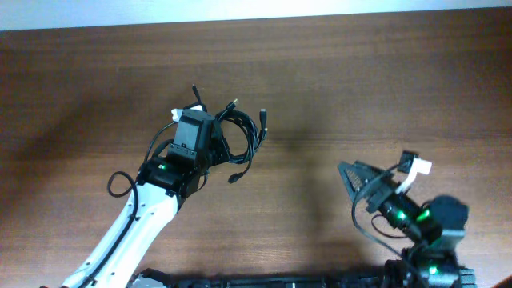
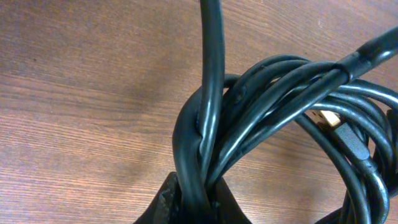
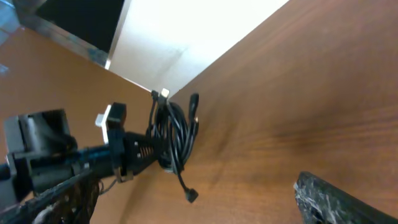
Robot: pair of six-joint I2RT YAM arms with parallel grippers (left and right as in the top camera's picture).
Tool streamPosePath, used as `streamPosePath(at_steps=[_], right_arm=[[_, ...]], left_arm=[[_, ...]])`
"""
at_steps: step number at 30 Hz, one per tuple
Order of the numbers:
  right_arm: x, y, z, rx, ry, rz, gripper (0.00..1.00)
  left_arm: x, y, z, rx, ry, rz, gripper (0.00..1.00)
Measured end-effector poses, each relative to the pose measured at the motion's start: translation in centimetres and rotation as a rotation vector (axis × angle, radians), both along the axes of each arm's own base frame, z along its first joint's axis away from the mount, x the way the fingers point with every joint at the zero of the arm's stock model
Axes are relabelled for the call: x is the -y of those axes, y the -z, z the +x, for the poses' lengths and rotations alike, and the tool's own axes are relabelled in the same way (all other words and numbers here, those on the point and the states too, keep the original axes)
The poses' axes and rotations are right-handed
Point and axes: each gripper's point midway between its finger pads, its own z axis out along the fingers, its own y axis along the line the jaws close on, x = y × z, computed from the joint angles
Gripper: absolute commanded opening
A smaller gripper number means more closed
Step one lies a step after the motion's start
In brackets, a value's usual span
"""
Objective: Untangle cables
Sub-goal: 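Move the right gripper toward the bundle held by the left gripper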
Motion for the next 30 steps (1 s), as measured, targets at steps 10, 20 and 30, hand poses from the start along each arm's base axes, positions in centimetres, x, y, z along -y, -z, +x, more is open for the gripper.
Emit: streamPosePath(at_steps=[10,20,30], right_arm=[[-1.4,-1.7,3.9,-0.156,-0.193,-0.021,0.99],[-10.3,4.4,1.4,-0.355,-0.523,-0.058,1.0],[-14.6,6.3,1.0,-0.281,-0.55,-0.217,0.91]], left_arm=[[0.0,-0.1,0.0,0.001,-0.006,-0.006,0.02],[0.0,-0.1,0.1,-0.021,-0.107,-0.084,0.0],[1.2,0.1,-0.7,-0.089,-0.148,-0.202,0.0]])
